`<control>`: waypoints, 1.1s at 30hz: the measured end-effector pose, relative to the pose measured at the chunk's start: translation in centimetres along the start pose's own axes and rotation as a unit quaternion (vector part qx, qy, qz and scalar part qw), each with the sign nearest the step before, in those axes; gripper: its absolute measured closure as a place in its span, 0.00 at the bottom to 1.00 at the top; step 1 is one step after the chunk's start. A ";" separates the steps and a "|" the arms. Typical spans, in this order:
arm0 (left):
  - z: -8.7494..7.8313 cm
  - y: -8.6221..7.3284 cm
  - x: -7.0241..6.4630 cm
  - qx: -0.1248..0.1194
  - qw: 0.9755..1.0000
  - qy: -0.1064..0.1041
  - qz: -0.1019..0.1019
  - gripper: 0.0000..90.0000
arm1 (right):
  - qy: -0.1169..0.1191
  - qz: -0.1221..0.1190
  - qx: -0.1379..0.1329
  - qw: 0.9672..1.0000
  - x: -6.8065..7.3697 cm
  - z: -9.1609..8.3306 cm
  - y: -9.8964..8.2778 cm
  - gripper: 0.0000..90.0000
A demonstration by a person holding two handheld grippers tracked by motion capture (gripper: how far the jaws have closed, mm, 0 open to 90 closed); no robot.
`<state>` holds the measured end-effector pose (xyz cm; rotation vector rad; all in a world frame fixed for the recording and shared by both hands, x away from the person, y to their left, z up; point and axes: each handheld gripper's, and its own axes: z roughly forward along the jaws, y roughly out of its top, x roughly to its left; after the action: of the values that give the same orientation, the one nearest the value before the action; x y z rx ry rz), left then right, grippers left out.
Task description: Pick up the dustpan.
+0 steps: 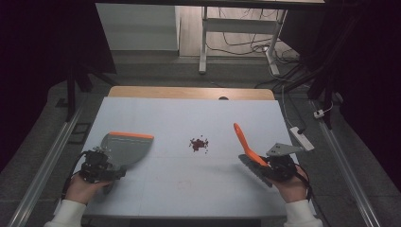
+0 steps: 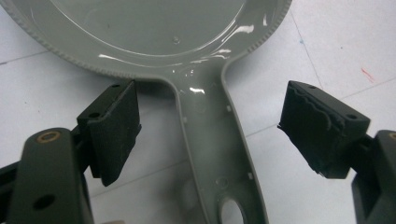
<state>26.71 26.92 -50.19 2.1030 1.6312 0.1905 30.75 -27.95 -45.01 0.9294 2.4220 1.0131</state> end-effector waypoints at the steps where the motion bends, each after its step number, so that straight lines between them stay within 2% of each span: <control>1: 0.1 0.0 0.0 0.003 1.000 -0.001 0.001 0.24 | 0.000 0.000 -0.001 1.000 0.0 0.0 0.0 0.78; 7: 0.9 0.0 0.0 0.017 1.000 0.000 0.000 0.24 | -0.001 0.004 0.002 1.000 -0.1 0.0 -0.1 0.78; 12: 1.5 0.1 0.3 0.010 1.000 0.003 -0.008 0.27 | 0.000 0.003 0.001 1.000 0.0 0.0 0.0 0.78; 18: 2.1 0.1 0.5 0.015 1.000 0.001 -0.015 0.35 | -0.002 0.003 0.001 1.000 0.0 0.1 -0.1 0.78; 33: 2.1 0.1 1.0 -0.005 0.999 -0.022 -0.033 0.63 | -0.003 0.003 0.002 1.000 -0.1 0.1 -0.2 0.78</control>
<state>27.89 27.29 -52.22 2.0276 1.6679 0.1303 30.84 -28.07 -45.22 0.9399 2.4199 1.0061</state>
